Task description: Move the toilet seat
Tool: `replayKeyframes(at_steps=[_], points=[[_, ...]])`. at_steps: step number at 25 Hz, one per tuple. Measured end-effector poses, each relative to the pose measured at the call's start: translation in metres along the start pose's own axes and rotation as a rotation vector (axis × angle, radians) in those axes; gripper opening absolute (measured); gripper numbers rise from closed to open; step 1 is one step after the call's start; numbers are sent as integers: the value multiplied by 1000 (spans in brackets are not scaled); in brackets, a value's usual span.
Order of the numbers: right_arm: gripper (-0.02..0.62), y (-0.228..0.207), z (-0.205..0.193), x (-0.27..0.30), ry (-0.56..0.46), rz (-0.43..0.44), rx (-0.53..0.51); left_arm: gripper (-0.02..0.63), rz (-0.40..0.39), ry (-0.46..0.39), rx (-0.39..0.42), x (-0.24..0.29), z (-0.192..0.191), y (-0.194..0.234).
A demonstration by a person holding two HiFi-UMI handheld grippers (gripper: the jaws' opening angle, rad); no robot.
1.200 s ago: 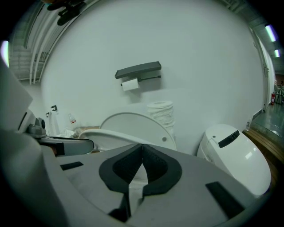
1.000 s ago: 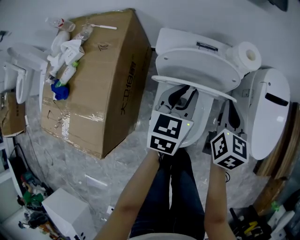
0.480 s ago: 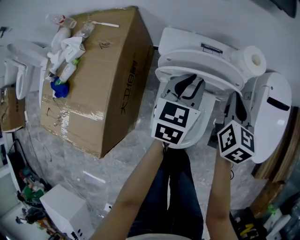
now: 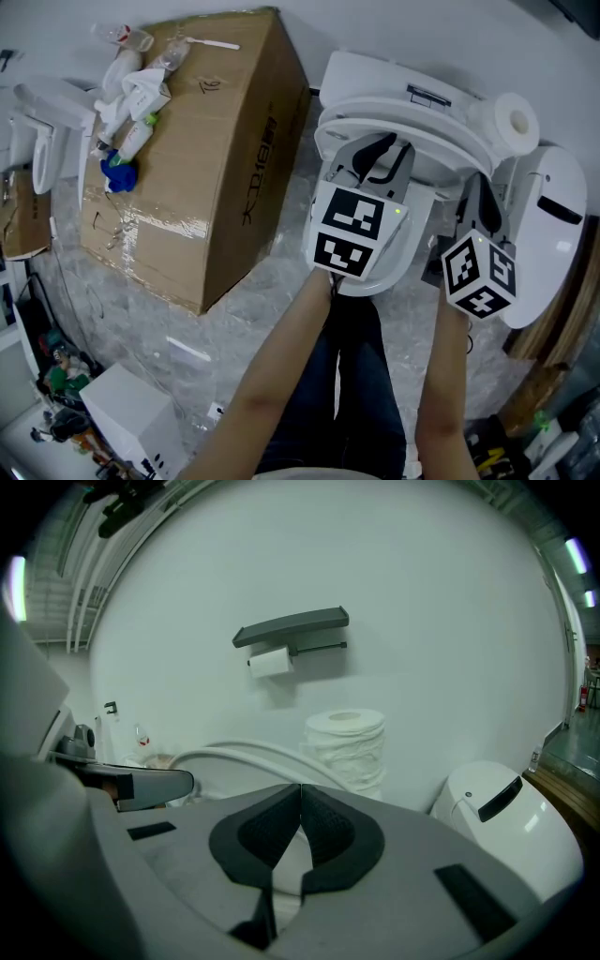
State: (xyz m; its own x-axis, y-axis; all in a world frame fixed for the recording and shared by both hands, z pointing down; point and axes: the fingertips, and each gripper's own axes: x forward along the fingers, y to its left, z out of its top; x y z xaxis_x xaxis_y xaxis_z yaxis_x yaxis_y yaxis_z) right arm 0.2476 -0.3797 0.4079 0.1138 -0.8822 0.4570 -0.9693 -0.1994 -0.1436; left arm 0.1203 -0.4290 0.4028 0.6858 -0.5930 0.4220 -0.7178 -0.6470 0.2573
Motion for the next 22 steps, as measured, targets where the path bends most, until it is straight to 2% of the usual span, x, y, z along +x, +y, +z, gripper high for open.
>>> replayKeyframes(at_steps=[14,18,22], points=[[17,0,2,19,10,3,-30,98,-1,9,-7,-2,-9,0],[17,5,5,13,-17,-3,-80,98,-5,11,-4,-7,-12,-4],[17,10,2,5,-19,14,-73,98,-4,11,-8,-13,-16,-7]])
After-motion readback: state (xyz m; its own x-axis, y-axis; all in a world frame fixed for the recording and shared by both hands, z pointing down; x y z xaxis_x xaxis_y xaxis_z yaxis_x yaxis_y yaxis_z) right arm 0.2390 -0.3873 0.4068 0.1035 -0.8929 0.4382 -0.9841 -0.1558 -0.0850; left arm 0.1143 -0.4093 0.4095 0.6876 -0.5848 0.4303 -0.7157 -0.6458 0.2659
